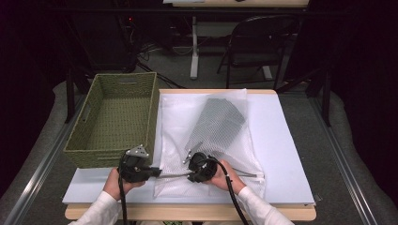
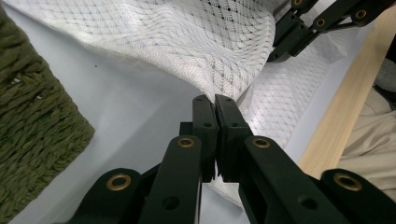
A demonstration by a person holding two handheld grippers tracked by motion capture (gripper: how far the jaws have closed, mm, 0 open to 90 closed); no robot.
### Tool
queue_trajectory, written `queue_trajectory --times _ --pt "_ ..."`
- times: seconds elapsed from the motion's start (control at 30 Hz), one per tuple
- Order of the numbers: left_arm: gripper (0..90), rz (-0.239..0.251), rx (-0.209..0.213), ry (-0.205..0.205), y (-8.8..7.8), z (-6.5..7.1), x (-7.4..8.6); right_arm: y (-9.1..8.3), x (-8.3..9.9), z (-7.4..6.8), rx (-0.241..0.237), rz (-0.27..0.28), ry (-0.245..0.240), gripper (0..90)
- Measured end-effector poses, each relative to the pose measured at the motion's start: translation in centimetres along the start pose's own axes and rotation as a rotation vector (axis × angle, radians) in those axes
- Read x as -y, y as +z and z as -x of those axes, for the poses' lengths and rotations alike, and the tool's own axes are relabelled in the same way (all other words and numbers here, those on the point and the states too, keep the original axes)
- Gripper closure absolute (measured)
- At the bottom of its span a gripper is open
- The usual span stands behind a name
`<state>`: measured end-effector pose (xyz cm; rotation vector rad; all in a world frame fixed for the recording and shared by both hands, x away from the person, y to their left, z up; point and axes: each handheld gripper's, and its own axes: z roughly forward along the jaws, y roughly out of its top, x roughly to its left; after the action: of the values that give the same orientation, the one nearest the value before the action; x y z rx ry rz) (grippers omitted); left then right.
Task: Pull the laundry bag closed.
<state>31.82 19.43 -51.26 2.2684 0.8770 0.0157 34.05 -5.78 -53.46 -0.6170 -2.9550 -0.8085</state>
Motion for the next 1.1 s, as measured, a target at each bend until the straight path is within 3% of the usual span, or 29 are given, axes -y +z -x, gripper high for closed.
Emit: queue_trajectory --times 1.1 --pt "88.1 -0.007 -0.009 -0.004 -0.2 -0.4 0.1 -1.4 1.8 1.3 0.033 -0.054 0.026 87.2"
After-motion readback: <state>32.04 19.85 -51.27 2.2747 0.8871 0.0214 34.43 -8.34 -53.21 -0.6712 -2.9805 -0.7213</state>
